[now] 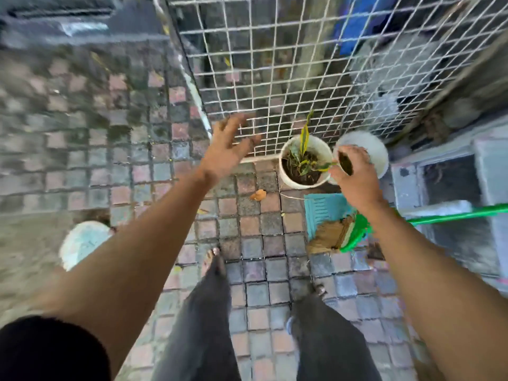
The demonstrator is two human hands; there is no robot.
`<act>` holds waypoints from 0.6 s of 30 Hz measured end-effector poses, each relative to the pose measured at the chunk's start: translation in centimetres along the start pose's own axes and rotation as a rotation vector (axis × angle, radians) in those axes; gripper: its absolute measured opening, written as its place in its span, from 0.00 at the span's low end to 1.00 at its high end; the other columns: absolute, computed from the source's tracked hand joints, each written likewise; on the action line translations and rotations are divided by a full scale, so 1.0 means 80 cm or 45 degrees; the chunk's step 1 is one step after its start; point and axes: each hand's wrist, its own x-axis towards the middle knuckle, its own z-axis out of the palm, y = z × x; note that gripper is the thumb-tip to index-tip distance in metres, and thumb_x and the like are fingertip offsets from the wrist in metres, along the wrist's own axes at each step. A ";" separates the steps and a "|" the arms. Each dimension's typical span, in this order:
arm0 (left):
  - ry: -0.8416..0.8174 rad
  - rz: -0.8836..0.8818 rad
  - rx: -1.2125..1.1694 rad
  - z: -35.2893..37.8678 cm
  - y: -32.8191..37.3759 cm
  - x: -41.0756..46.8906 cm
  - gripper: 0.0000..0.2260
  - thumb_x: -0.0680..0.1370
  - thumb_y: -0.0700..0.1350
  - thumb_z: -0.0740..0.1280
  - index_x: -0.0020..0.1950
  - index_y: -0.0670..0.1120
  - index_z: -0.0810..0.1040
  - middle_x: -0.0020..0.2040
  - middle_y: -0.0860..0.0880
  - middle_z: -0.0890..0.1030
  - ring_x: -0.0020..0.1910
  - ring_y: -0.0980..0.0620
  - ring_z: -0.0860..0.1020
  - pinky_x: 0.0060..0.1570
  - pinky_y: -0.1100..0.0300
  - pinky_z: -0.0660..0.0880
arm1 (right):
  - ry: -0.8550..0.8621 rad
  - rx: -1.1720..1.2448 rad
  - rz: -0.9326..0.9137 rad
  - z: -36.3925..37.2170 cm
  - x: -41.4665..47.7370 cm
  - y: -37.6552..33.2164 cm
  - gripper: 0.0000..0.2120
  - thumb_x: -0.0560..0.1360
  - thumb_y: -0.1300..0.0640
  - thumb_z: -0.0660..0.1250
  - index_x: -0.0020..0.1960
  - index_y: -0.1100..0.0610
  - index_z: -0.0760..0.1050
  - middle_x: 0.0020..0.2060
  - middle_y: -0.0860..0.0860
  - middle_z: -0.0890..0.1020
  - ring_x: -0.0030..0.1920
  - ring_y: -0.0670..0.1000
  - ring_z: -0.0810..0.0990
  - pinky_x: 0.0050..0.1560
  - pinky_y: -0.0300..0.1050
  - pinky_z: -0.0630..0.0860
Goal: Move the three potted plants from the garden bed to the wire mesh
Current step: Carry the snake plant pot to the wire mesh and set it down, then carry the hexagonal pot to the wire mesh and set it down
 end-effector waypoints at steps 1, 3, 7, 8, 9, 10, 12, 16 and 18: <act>0.041 0.043 -0.050 -0.030 0.031 -0.027 0.28 0.80 0.56 0.67 0.78 0.47 0.74 0.72 0.38 0.70 0.72 0.59 0.74 0.76 0.54 0.74 | -0.007 -0.001 -0.041 -0.021 -0.005 -0.045 0.20 0.77 0.67 0.73 0.68 0.65 0.78 0.67 0.63 0.78 0.67 0.57 0.77 0.61 0.17 0.57; 0.073 0.046 -0.081 -0.094 0.085 -0.080 0.25 0.79 0.58 0.68 0.76 0.56 0.73 0.68 0.48 0.70 0.74 0.50 0.73 0.78 0.44 0.73 | -0.073 0.017 -0.160 -0.056 -0.014 -0.138 0.19 0.78 0.67 0.72 0.68 0.62 0.78 0.69 0.58 0.77 0.69 0.56 0.76 0.66 0.26 0.60; 0.178 0.072 -0.078 -0.233 0.146 -0.173 0.25 0.78 0.58 0.70 0.74 0.66 0.70 0.67 0.57 0.68 0.71 0.50 0.74 0.76 0.50 0.74 | -0.239 0.037 -0.470 -0.088 -0.013 -0.319 0.20 0.79 0.65 0.72 0.69 0.53 0.77 0.72 0.54 0.75 0.71 0.52 0.73 0.70 0.39 0.63; 0.245 0.089 -0.093 -0.266 0.154 -0.192 0.23 0.79 0.54 0.70 0.74 0.65 0.70 0.67 0.53 0.70 0.70 0.48 0.75 0.75 0.50 0.76 | -0.265 0.032 -0.549 -0.091 -0.010 -0.361 0.20 0.79 0.65 0.72 0.67 0.50 0.77 0.71 0.54 0.75 0.72 0.53 0.73 0.72 0.42 0.63; 0.326 0.107 -0.109 -0.297 0.161 -0.209 0.23 0.79 0.51 0.69 0.73 0.64 0.70 0.67 0.50 0.72 0.69 0.47 0.76 0.75 0.46 0.75 | -0.280 0.029 -0.614 -0.091 -0.007 -0.401 0.19 0.79 0.63 0.72 0.66 0.48 0.77 0.70 0.51 0.75 0.72 0.52 0.72 0.73 0.42 0.63; 0.407 0.122 -0.134 -0.327 0.168 -0.226 0.22 0.79 0.51 0.69 0.72 0.64 0.70 0.66 0.47 0.74 0.68 0.47 0.76 0.76 0.42 0.74 | -0.285 0.027 -0.671 -0.088 -0.004 -0.442 0.17 0.79 0.60 0.72 0.66 0.47 0.78 0.69 0.49 0.76 0.72 0.48 0.72 0.73 0.36 0.62; 0.564 0.139 -0.196 -0.382 0.179 -0.253 0.21 0.78 0.50 0.70 0.70 0.62 0.72 0.67 0.45 0.76 0.66 0.51 0.75 0.78 0.41 0.71 | -0.280 0.035 -0.782 -0.076 0.002 -0.519 0.17 0.80 0.57 0.70 0.67 0.47 0.77 0.66 0.47 0.76 0.68 0.43 0.72 0.68 0.27 0.62; 0.796 0.155 -0.289 -0.474 0.192 -0.292 0.18 0.79 0.48 0.71 0.67 0.63 0.75 0.67 0.45 0.76 0.68 0.51 0.75 0.74 0.55 0.73 | -0.316 0.145 -0.913 -0.033 0.012 -0.658 0.19 0.80 0.63 0.70 0.69 0.50 0.77 0.65 0.47 0.78 0.66 0.41 0.74 0.68 0.37 0.66; 0.862 0.164 -0.252 -0.516 0.187 -0.301 0.17 0.83 0.44 0.72 0.69 0.60 0.76 0.69 0.46 0.77 0.69 0.54 0.75 0.73 0.55 0.73 | -0.321 0.197 -0.987 -0.009 0.020 -0.715 0.18 0.81 0.61 0.70 0.69 0.49 0.77 0.64 0.44 0.78 0.63 0.30 0.73 0.66 0.30 0.66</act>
